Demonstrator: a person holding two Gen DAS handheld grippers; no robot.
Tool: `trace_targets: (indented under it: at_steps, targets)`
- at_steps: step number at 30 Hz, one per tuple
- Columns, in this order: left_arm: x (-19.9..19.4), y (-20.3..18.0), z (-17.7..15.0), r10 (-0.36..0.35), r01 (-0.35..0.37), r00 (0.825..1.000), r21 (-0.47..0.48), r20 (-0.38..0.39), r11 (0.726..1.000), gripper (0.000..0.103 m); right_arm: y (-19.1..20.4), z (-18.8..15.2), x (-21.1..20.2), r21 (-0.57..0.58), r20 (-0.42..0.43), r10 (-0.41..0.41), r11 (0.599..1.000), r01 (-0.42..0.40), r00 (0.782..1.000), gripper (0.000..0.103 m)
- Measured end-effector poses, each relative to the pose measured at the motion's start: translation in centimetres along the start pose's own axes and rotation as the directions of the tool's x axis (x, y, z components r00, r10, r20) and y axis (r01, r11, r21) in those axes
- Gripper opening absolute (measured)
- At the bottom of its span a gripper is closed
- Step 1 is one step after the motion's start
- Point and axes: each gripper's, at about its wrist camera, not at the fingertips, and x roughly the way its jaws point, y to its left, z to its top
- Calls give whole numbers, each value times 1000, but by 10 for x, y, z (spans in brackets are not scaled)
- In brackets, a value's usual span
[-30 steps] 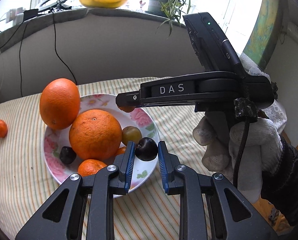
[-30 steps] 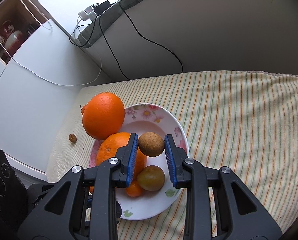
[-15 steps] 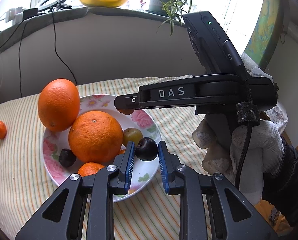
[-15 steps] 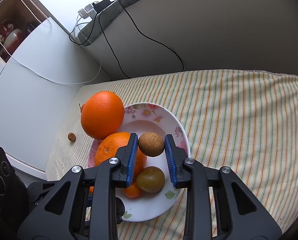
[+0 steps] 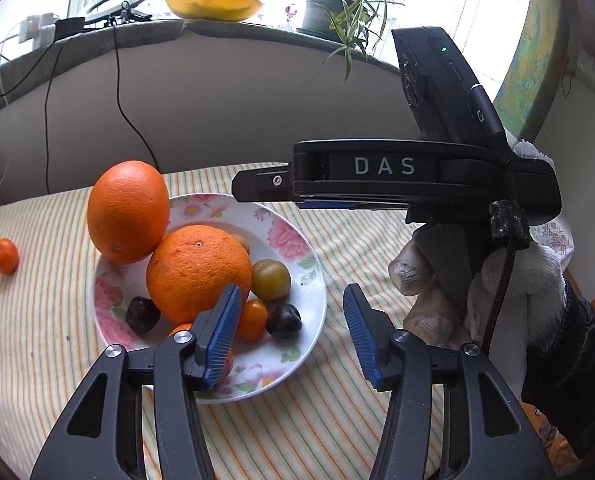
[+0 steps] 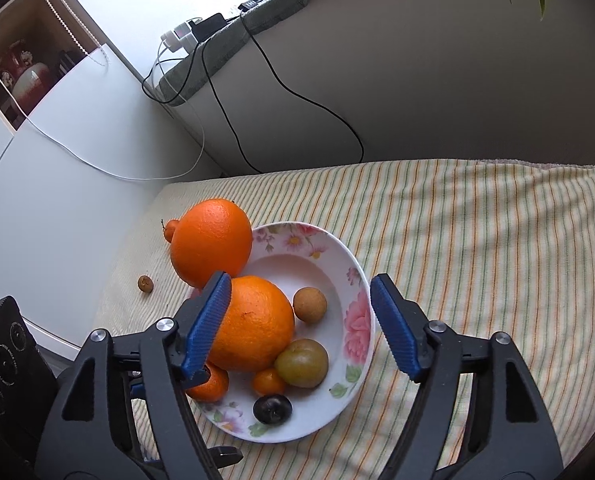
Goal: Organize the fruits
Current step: 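Withdraw both open tools from the plate toward the remaining fruit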
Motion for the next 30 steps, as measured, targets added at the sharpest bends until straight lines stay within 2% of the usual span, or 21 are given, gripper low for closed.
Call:
trace_targets:
  at_steps: [3,7,15,26,30]
  targets:
    - [-2,1,-2,0,0,1000,-5,2,1000,57,1,1,-3,-5,9,-6,1000,6,1000,76]
    - [-5,7,-4,0,1,1000,-18,11,1000,61,7,0,-6,-28,29,-32,999,33,999,82]
    - [-21,17,-9,16,-15,999,-37,36,999,61,30,-3,-14,-114,69,-82,989,90,994,82]
    - [-46,45,-19,49,-41,995,-92,84,995,61,64,-2,-15,-182,121,-58,980,79,991,82]
    - [-58,56,-25,66,-53,991,-113,116,992,68,77,0,-13,-204,135,-46,976,73,990,86]
